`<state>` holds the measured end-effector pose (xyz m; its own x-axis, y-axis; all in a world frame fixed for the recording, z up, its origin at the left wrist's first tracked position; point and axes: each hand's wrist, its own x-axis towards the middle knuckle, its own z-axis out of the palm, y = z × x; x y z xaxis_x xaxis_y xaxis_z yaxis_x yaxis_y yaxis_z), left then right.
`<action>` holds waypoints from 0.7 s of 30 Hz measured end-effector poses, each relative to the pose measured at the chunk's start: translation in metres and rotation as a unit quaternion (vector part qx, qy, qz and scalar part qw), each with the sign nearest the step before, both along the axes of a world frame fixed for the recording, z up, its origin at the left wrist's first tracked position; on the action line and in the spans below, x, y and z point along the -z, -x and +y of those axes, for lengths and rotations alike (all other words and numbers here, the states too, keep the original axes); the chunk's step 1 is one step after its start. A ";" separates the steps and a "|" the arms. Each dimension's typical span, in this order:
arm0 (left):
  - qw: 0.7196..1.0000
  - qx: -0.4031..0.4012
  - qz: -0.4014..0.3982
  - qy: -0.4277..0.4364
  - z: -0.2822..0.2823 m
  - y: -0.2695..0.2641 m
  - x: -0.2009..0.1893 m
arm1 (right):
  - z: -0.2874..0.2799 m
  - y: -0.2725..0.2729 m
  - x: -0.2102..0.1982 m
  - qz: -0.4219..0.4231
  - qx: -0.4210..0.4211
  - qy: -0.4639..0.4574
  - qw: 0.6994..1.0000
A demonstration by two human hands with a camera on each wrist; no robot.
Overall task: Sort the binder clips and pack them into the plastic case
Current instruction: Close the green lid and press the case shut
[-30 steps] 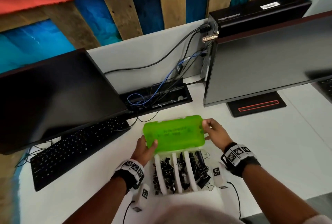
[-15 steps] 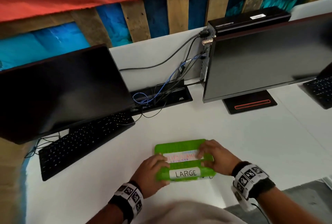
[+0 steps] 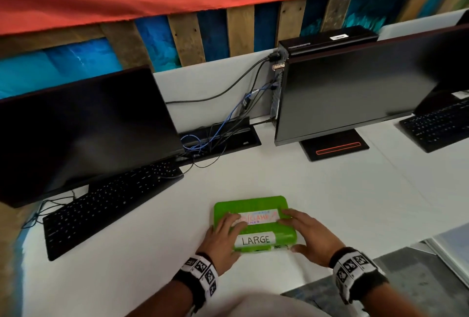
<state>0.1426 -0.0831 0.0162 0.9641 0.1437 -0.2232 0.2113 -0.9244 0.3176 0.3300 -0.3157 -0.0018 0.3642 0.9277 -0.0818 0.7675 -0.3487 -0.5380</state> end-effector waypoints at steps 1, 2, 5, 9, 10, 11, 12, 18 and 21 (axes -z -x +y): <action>1.000 -0.001 -0.002 0.006 0.000 0.000 0.000 | 0.002 0.002 0.000 -0.026 0.002 -0.007 1.000; 1.000 -0.002 -0.001 0.012 0.000 0.000 0.000 | 0.004 0.002 -0.001 -0.050 0.002 -0.013 0.999; 1.000 -0.001 0.006 0.021 0.001 0.000 0.000 | 0.011 0.003 -0.008 -0.118 -0.017 -0.010 0.993; 1.000 -0.003 0.025 -0.002 -0.004 -0.005 -0.007 | 0.017 0.017 -0.010 -0.168 -0.006 0.015 0.986; 0.999 -0.005 0.033 -0.010 -0.005 -0.006 -0.009 | 0.018 0.020 -0.008 -0.173 -0.003 0.014 0.985; 0.999 -0.008 0.041 -0.016 -0.007 -0.008 -0.011 | 0.018 0.022 -0.006 -0.178 -0.002 0.006 0.984; 0.999 -0.012 0.047 -0.021 -0.008 -0.010 -0.013 | 0.017 0.023 -0.004 -0.180 -0.003 -0.006 0.984; 0.998 -0.026 0.050 -0.042 -0.013 -0.013 -0.014 | 0.011 0.017 -0.003 -0.161 -0.027 -0.045 0.986; 0.998 -0.025 0.051 -0.042 -0.013 -0.013 -0.013 | 0.013 0.012 -0.006 -0.154 -0.031 -0.034 0.987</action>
